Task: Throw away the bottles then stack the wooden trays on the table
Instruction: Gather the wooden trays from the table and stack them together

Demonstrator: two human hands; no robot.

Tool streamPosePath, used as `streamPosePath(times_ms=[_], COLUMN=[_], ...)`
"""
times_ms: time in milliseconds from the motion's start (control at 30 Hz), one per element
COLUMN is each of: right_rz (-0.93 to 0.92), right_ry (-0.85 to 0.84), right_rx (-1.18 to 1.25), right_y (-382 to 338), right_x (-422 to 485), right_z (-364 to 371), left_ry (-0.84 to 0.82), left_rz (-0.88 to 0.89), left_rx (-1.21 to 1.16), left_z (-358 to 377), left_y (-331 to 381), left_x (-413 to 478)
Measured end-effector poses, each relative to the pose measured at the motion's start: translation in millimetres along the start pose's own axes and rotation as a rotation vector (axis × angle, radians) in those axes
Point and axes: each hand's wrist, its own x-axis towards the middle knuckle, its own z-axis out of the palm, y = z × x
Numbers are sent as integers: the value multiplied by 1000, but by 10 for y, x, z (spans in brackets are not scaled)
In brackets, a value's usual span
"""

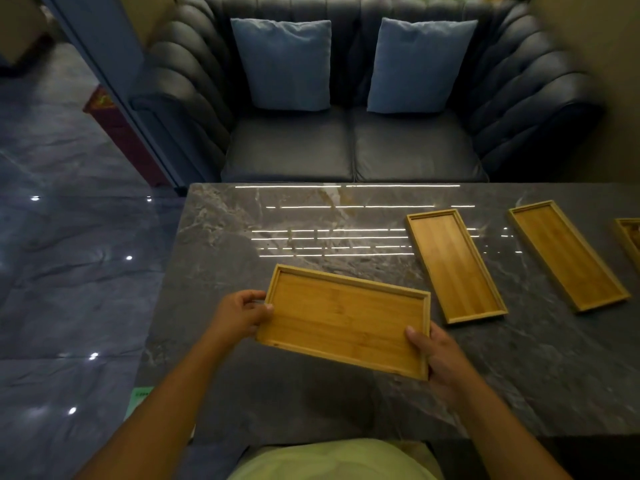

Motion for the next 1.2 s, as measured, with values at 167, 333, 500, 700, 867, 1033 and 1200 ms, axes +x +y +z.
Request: streamPosePath(times_ms=[167, 333, 500, 700, 867, 1033, 1200], right_rz=[-59, -72, -93, -153, -138, -197, -226], right_ry=[57, 358, 407, 406, 381, 384, 392], right_rx=[-149, -266, -352, -553, -697, -882, -996], right_y=[92, 380, 596, 702, 767, 768, 699], right_x=[161, 436, 562, 552, 538, 537, 545], right_z=[-32, -10, -74, -99, -119, -120, -61], left_ry=[21, 80, 80, 148, 176, 212, 221], left_rz=[19, -22, -43, -24, 65, 91, 70], left_rx=[110, 208, 331, 479, 664, 675, 706], left_z=[73, 112, 155, 219, 305, 341, 342], left_y=[-142, -406, -622, -836, -923, -973, -1015], left_x=[-36, -59, -58, -103, -163, -176, -150])
